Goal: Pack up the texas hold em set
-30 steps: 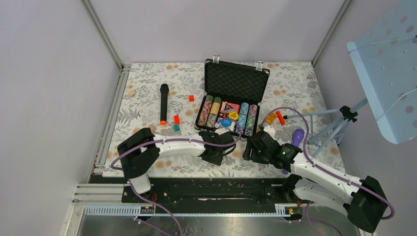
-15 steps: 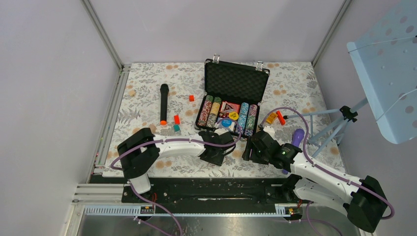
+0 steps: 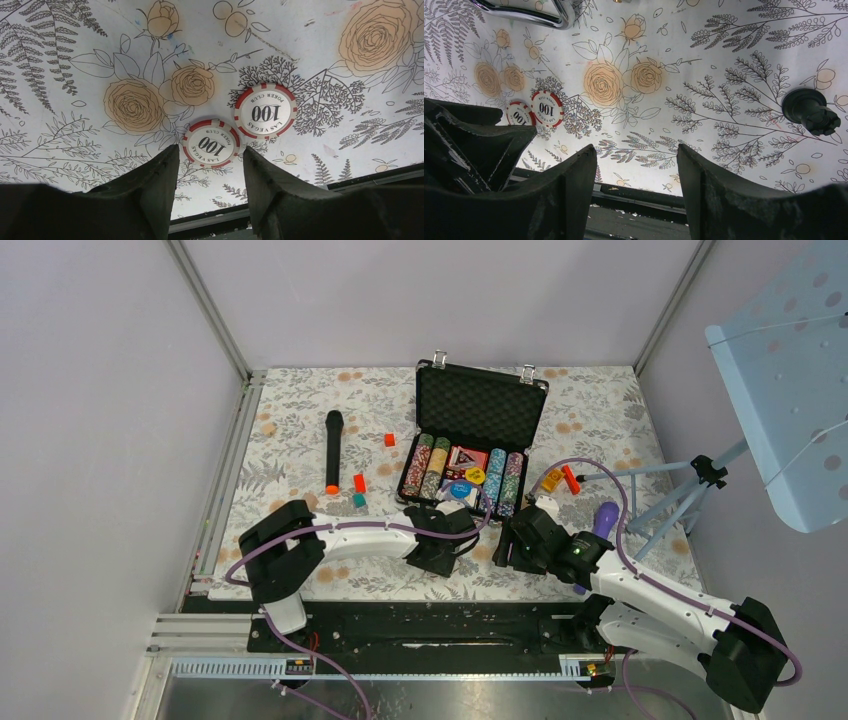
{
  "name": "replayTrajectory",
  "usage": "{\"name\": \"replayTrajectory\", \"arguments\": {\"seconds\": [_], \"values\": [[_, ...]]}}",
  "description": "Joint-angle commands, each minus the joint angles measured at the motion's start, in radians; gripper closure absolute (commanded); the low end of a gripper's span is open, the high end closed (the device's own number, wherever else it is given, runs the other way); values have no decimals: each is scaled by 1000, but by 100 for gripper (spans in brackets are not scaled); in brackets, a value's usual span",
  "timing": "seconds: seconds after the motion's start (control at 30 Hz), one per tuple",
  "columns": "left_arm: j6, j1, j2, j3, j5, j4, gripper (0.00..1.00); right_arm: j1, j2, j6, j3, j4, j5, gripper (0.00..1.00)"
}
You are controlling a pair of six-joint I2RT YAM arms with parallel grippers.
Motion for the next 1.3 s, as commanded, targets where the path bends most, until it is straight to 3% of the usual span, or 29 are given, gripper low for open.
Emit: {"name": "replayTrajectory", "arguments": {"seconds": [0.0, 0.5, 1.27], "values": [[-6, -5, 10, -6, -15, 17, 51, -9, 4, -4, -3, 15, 2, 33], [-3, -6, 4, -46, 11, 61, 57, -9, 5, -4, -1, 15, 2, 33], [37, -5, -68, -72, 39, 117, 58, -9, 24, -11, 12, 15, -5, 33]]}}
